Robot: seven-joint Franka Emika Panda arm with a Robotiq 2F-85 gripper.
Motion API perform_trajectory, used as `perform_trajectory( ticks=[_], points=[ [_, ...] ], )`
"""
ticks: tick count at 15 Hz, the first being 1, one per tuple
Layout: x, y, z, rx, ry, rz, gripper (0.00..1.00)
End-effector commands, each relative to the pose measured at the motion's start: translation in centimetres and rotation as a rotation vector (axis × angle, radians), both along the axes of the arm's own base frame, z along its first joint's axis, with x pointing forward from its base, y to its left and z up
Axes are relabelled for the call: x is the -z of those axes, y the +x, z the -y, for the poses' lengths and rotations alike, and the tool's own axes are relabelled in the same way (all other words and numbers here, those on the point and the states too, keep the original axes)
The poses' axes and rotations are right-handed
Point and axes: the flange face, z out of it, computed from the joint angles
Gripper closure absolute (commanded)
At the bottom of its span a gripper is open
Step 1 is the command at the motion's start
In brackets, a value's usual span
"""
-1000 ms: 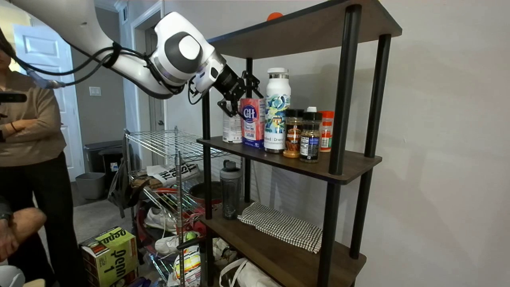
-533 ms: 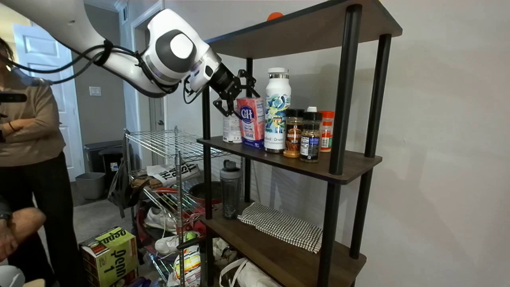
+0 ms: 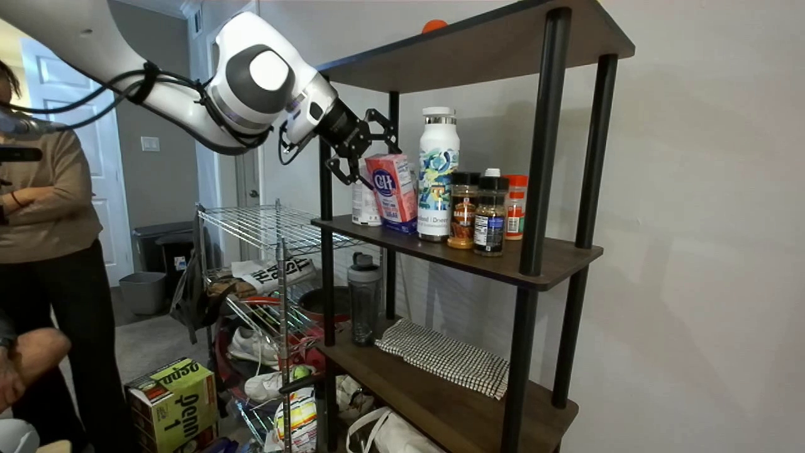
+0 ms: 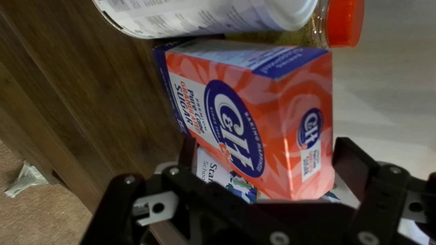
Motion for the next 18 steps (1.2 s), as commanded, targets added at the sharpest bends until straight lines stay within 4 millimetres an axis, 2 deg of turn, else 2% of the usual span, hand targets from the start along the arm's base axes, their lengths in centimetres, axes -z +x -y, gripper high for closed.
perform_trajectory(
  ticks=[1, 18],
  points=[
    [1.90, -1.06, 0.22, -0.001, -0.004, -0.041, 0.00],
    [1.29, -1.19, 0.49, 0.012, 0.023, 0.034, 0.00]
  ],
)
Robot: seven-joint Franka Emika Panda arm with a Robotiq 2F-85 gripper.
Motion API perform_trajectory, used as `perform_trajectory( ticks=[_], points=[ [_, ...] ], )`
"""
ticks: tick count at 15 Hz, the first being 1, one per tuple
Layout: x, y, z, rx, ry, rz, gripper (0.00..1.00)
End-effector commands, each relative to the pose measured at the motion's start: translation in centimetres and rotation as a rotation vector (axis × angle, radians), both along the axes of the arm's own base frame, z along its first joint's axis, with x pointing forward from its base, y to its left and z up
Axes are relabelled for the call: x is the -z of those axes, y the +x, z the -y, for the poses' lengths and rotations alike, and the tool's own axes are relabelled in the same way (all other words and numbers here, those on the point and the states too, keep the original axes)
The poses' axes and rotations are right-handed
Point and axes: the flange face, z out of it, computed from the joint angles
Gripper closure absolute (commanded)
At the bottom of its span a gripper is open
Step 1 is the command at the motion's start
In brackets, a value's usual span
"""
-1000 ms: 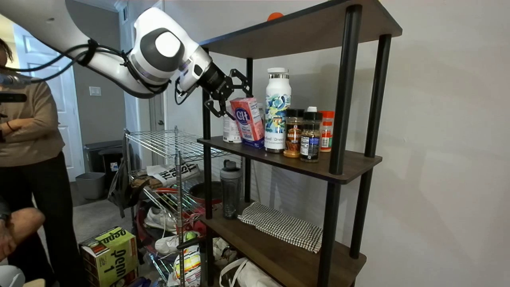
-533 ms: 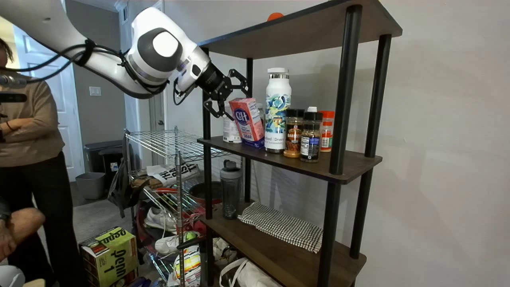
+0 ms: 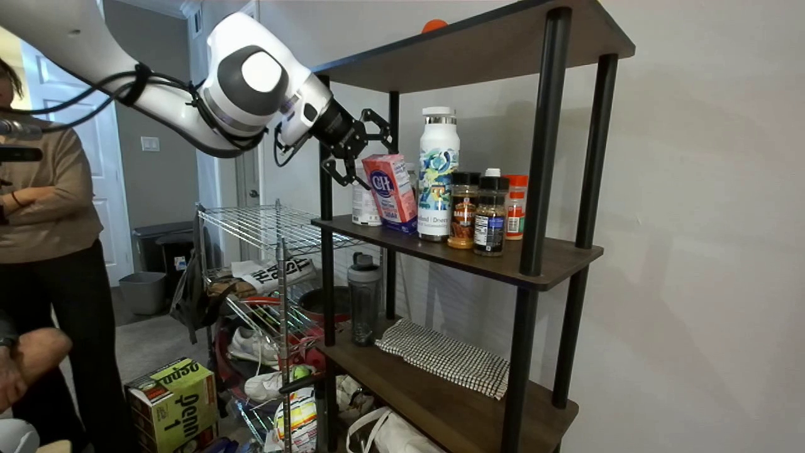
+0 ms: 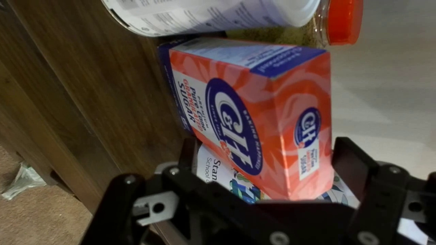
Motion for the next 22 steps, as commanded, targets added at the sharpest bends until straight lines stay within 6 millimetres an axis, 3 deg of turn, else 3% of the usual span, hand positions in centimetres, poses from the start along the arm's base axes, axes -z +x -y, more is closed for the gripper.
perform_trajectory(
  ticks=[1, 22],
  points=[
    [1.1, -0.2, 0.5, 0.012, 0.024, 0.020, 0.00],
    [0.8, -0.7, 1.4, -0.026, 0.031, 0.159, 0.00]
  ],
)
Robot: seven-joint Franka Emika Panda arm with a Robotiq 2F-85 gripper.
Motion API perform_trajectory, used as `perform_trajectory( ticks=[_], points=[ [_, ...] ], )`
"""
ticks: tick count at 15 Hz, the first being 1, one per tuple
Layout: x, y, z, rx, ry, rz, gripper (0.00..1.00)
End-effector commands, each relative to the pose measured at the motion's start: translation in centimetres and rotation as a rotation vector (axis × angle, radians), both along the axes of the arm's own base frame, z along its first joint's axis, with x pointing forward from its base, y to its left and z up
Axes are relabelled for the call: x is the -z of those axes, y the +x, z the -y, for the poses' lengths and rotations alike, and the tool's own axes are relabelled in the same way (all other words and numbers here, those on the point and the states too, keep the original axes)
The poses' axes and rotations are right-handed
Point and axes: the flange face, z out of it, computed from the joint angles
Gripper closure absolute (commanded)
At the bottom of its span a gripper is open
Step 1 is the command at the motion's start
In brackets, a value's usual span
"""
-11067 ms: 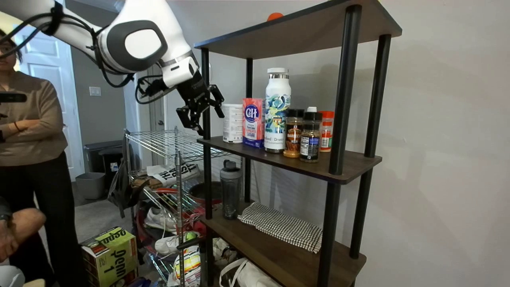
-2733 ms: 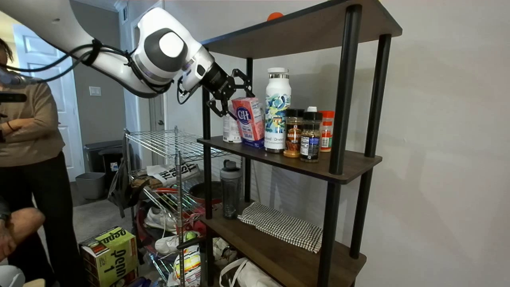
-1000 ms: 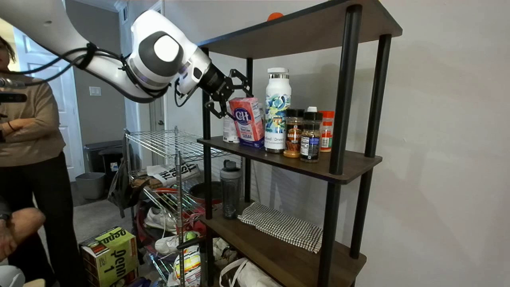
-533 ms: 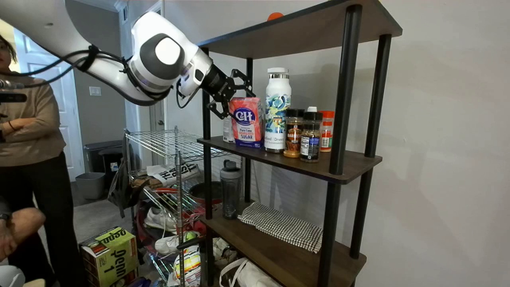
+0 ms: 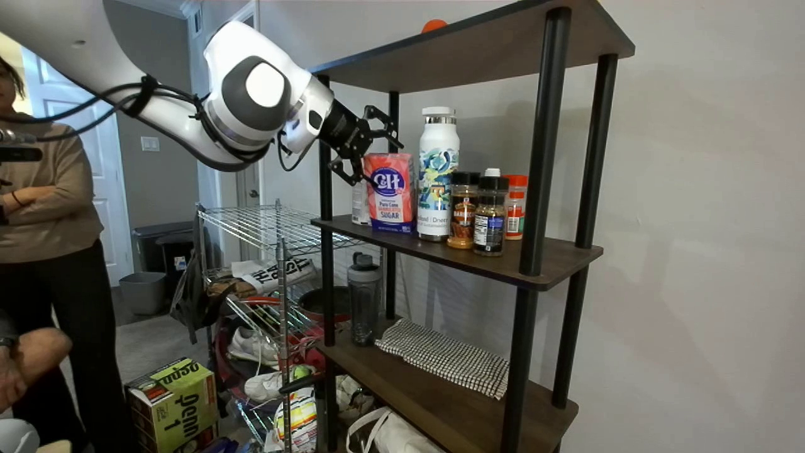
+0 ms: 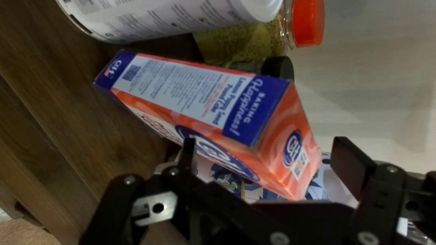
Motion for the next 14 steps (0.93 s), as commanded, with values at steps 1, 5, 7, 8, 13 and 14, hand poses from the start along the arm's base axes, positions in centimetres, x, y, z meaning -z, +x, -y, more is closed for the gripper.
perform_trajectory(
  ticks=[1, 5, 7, 8, 13, 14],
  points=[
    [0.5, -0.5, 0.0, -0.009, -0.002, 0.036, 0.00],
    [1.9, -0.5, -0.2, -0.021, -0.002, -0.008, 0.00],
    [2.3, -0.7, -0.3, -0.024, -0.001, -0.011, 0.00],
    [2.2, -0.7, -0.3, -0.028, -0.004, -0.006, 0.00],
    [1.6, -0.7, -0.1, -0.027, -0.016, 0.023, 0.00],
    [1.3, -0.8, 0.0, -0.026, -0.021, 0.033, 0.00]
  ],
)
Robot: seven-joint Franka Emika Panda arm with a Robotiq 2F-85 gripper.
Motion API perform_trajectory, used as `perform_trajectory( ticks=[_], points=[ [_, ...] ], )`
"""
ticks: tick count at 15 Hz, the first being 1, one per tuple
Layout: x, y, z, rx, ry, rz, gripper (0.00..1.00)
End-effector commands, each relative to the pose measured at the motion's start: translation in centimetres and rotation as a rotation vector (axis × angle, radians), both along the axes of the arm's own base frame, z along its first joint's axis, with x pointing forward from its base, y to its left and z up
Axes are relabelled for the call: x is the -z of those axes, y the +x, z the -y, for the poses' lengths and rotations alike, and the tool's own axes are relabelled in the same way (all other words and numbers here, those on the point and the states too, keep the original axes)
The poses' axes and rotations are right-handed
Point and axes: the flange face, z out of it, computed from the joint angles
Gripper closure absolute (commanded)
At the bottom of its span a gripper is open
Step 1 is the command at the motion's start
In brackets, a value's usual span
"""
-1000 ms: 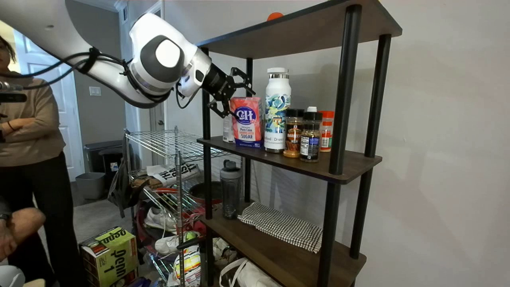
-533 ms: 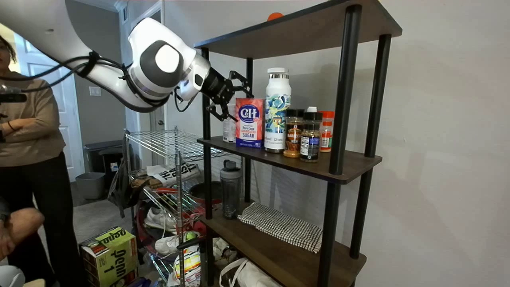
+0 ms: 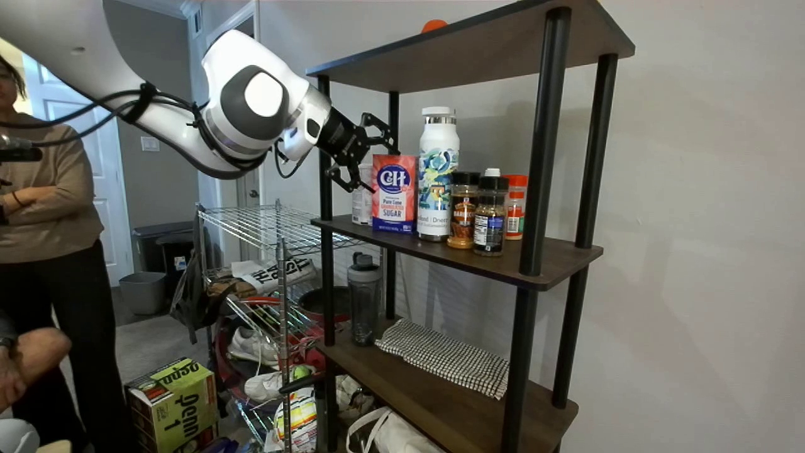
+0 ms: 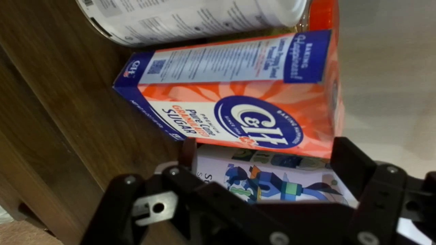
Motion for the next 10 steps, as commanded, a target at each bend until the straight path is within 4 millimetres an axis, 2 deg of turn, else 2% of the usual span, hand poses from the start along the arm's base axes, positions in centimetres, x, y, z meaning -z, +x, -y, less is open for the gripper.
perform_trajectory(
  ticks=[1, 5, 10],
  points=[
    [-0.24, -0.50, 0.35, -0.009, -0.024, 0.050, 0.00],
    [-1.13, -0.59, 0.06, -0.060, -0.070, 0.109, 0.00],
    [-0.92, -0.21, -0.26, -0.134, -0.152, 0.101, 0.00]
  ],
)
